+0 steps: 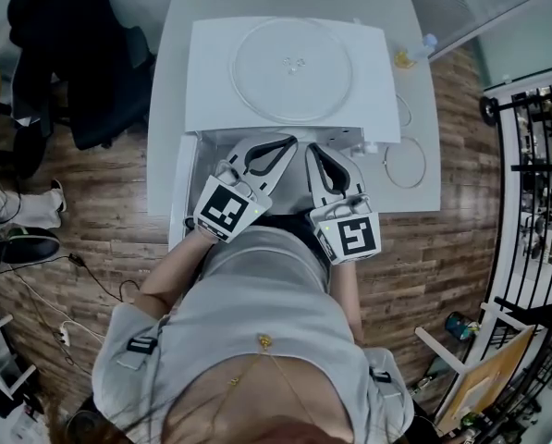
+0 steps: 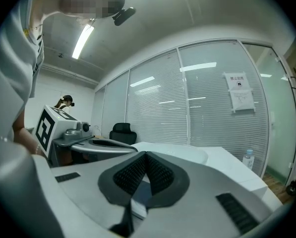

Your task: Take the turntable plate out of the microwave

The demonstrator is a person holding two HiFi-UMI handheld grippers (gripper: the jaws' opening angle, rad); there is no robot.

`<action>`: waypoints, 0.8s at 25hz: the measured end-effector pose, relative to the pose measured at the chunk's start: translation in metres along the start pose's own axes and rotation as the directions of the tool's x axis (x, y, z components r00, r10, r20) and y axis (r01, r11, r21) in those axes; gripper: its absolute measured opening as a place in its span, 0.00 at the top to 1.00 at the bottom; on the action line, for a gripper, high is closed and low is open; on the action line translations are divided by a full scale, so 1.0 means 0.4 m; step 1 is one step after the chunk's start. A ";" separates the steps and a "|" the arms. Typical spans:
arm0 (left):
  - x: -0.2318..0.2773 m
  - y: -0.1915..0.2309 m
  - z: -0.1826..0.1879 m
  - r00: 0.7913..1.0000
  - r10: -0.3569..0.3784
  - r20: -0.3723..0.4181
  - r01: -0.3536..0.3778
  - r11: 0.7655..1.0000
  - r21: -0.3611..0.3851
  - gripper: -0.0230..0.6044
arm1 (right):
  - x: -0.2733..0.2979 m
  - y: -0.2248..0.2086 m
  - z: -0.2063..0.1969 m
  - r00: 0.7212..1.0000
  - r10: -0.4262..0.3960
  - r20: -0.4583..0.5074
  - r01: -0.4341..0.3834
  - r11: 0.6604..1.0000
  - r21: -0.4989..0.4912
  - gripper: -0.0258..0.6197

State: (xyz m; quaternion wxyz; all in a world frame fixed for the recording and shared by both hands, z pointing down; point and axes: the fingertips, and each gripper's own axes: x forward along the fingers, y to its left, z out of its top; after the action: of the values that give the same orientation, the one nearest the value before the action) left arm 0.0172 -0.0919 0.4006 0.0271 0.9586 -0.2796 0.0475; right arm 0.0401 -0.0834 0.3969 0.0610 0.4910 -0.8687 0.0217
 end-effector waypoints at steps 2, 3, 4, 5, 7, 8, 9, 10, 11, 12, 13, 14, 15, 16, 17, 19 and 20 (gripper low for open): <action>0.001 -0.003 -0.001 1.000 -0.007 -0.004 0.007 1.000 0.001 0.92 | 0.002 -0.001 -0.001 1.000 0.000 -0.004 0.000 1.000 -0.001 0.93; 0.001 -0.004 -0.002 1.000 -0.011 -0.006 0.011 1.000 0.000 0.92 | 0.003 -0.001 -0.001 1.000 0.000 -0.005 0.000 1.000 0.000 0.93; 0.002 -0.006 -0.003 1.000 -0.014 -0.007 0.014 1.000 -0.002 0.92 | 0.004 -0.001 -0.002 1.000 -0.001 -0.006 0.001 1.000 0.000 0.93; 0.002 -0.006 -0.004 1.000 -0.016 -0.007 0.016 1.000 -0.005 0.92 | 0.005 -0.001 -0.003 1.000 0.000 -0.006 0.000 1.000 0.000 0.93; 0.001 -0.005 -0.004 1.000 -0.017 -0.005 0.017 1.000 -0.014 0.92 | 0.007 0.000 -0.002 1.000 0.003 -0.007 -0.003 1.000 -0.002 0.93; 0.001 -0.004 -0.004 1.000 -0.016 -0.005 0.016 1.000 -0.018 0.92 | 0.008 0.001 -0.002 1.000 0.005 -0.009 -0.005 1.000 -0.003 0.93; 0.001 -0.003 -0.004 1.000 -0.015 -0.005 0.015 1.000 -0.019 0.92 | 0.009 0.002 -0.003 1.000 0.006 -0.011 -0.006 1.000 -0.004 0.94; 0.002 -0.003 -0.005 1.000 -0.013 -0.006 0.013 1.000 -0.020 0.92 | 0.010 0.002 -0.004 1.000 0.007 -0.012 -0.007 1.000 -0.004 0.94; 0.002 -0.002 -0.006 1.000 -0.013 -0.007 0.013 1.000 -0.022 0.92 | 0.011 0.002 -0.004 1.000 0.008 -0.013 -0.008 1.000 -0.005 0.93; 0.002 -0.001 -0.007 1.000 -0.013 -0.008 0.013 1.000 -0.024 0.92 | 0.011 0.002 -0.006 1.000 0.008 -0.014 -0.008 1.000 -0.004 0.93; 0.002 -0.001 -0.008 1.000 -0.013 -0.009 0.013 1.000 -0.027 0.92 | 0.012 0.002 -0.007 1.000 0.007 -0.015 -0.007 1.000 -0.004 0.93; 0.002 0.000 -0.009 1.000 -0.013 -0.009 0.013 1.000 -0.029 0.92 | 0.012 0.002 -0.009 1.000 0.007 -0.017 -0.007 1.000 -0.004 0.93; 0.001 0.001 -0.009 1.000 -0.013 -0.009 0.012 0.999 -0.030 0.92 | 0.012 0.003 -0.009 1.000 0.008 -0.020 -0.008 1.000 -0.006 0.93; 0.000 0.001 -0.009 1.000 -0.013 -0.009 0.012 0.999 -0.031 0.92 | 0.013 0.003 -0.010 1.000 0.010 -0.022 -0.010 1.000 -0.009 0.93; 0.000 0.002 -0.009 1.000 -0.013 -0.009 0.013 0.999 -0.032 0.92 | 0.013 0.004 -0.009 1.000 0.012 -0.024 -0.012 1.000 -0.013 0.93; 0.001 0.002 -0.010 1.000 -0.015 -0.009 0.014 0.999 -0.034 0.92 | 0.013 0.003 -0.009 1.000 0.013 -0.024 -0.013 1.000 -0.017 0.93; 0.001 0.001 -0.010 1.000 -0.016 -0.010 0.016 0.999 -0.035 0.92 | 0.013 0.002 -0.008 1.000 0.013 -0.023 -0.013 1.000 -0.016 0.93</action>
State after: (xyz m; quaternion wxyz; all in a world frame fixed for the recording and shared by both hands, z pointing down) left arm 0.0170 -0.0922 0.4047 0.0458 0.9598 -0.2727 0.0473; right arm 0.0370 -0.0871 0.4009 0.0747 0.4846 -0.8713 0.0205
